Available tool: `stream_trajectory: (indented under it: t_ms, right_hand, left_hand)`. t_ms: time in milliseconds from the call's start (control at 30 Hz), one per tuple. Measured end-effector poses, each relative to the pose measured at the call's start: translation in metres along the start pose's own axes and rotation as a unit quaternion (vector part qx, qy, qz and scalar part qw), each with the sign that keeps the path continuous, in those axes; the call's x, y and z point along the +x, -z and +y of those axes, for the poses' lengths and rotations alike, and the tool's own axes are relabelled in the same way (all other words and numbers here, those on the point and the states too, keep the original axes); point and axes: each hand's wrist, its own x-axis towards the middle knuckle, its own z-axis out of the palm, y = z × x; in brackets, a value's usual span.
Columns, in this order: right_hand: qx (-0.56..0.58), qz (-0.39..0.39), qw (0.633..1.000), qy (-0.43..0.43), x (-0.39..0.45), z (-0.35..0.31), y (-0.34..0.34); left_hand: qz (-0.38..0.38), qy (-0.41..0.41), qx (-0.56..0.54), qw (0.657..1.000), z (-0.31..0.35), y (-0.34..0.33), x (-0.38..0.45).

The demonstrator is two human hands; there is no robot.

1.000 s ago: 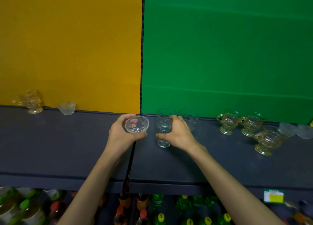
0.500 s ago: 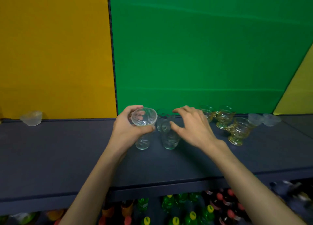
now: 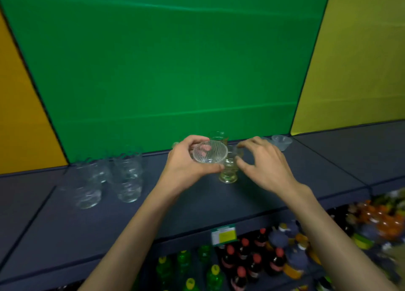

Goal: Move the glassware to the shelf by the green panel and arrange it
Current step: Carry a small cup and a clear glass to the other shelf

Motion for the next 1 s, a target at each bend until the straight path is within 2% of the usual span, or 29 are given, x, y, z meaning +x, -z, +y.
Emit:
stream_trajectory:
  t_ms: [233,400,667,1000]
  right_hand:
    - [-0.002,-0.019,0.999,-0.03,-0.005,0.141,0.028]
    - [-0.003,-0.051,0.998,-0.043,-0.004,0.211,0.035]
    - [0.009,-0.085,0.995,-0.044,0.004,0.275,0.032]
    - [0.021,-0.097,0.994,-0.034,0.016,0.308,0.026]
  left_hand:
    - [-0.005,0.012,0.039,0.999,0.025,-0.138,0.027]
    - [-0.008,0.018,0.105,0.994,0.028,-0.215,0.044]
    - [-0.007,0.091,0.15,0.984,0.006,-0.298,0.078]
    - [0.012,0.13,0.177,0.975,-0.011,-0.335,0.102]
